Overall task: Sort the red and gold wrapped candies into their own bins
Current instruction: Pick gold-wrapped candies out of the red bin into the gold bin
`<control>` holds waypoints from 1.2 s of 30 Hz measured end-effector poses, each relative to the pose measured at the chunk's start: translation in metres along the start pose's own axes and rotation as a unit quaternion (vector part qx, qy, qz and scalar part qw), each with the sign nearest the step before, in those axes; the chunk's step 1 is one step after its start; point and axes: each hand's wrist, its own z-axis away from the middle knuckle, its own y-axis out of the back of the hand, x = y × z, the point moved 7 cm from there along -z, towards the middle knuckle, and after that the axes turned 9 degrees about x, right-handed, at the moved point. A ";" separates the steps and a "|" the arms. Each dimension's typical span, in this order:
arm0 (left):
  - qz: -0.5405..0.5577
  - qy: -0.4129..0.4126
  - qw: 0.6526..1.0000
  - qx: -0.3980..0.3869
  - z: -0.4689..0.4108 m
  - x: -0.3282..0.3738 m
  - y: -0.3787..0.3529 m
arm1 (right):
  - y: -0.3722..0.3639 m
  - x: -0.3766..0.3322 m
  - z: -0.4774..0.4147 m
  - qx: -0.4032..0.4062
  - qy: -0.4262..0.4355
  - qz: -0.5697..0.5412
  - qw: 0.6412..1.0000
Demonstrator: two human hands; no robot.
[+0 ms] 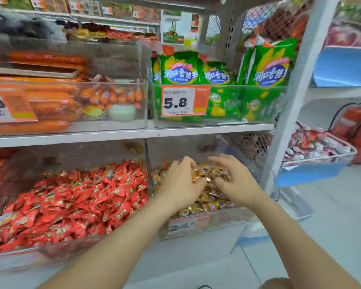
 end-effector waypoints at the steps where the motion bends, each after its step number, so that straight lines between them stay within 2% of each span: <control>1: -0.044 0.001 0.997 -0.062 -0.003 -0.003 -0.017 | 0.008 0.001 -0.001 0.032 -0.003 -0.015 0.999; 3: -0.136 -0.001 0.976 -0.168 -0.002 -0.010 -0.041 | 0.017 0.005 0.000 0.072 -0.025 -0.028 0.997; 5: -0.179 -0.022 0.965 -0.190 0.001 -0.008 -0.042 | 0.019 0.005 0.000 0.069 -0.037 -0.029 0.997; 7: -0.211 -0.087 0.965 -0.126 0.009 0.005 -0.021 | 0.017 -0.005 0.001 0.057 -0.030 -0.037 0.997; 10: -0.207 -0.235 0.948 0.045 0.035 0.018 0.030 | 0.009 -0.042 0.006 0.037 -0.006 -0.062 0.997; 12: -0.177 -0.262 0.941 0.124 0.052 0.006 0.068 | 0.001 -0.076 0.010 0.026 0.008 -0.089 0.996; 14: -0.169 -0.212 0.949 0.161 0.056 -0.026 0.104 | -0.010 -0.111 0.013 0.011 0.021 -0.110 0.994; 17: -0.215 -0.046 0.967 0.127 0.046 -0.093 0.141 | -0.035 -0.161 0.012 -0.012 0.069 -0.096 0.993; 21: -0.290 0.195 0.936 0.038 0.029 -0.188 0.177 | -0.088 -0.210 0.000 -0.049 0.136 0.001 0.989; 24: -0.266 0.307 0.914 -0.012 0.024 -0.244 0.192 | -0.125 -0.225 -0.018 -0.068 0.110 0.093 0.987; 30: -0.174 0.328 0.928 -0.033 0.006 -0.288 0.185 | -0.202 -0.214 -0.058 -0.171 -0.024 0.196 0.965; 33: -0.130 0.308 0.942 -0.010 -0.005 -0.292 0.184 | -0.232 -0.205 -0.070 -0.209 -0.084 0.179 0.958; 36: -0.056 0.297 0.953 0.027 -0.013 -0.287 0.186 | -0.249 -0.201 -0.083 -0.214 -0.141 0.147 0.955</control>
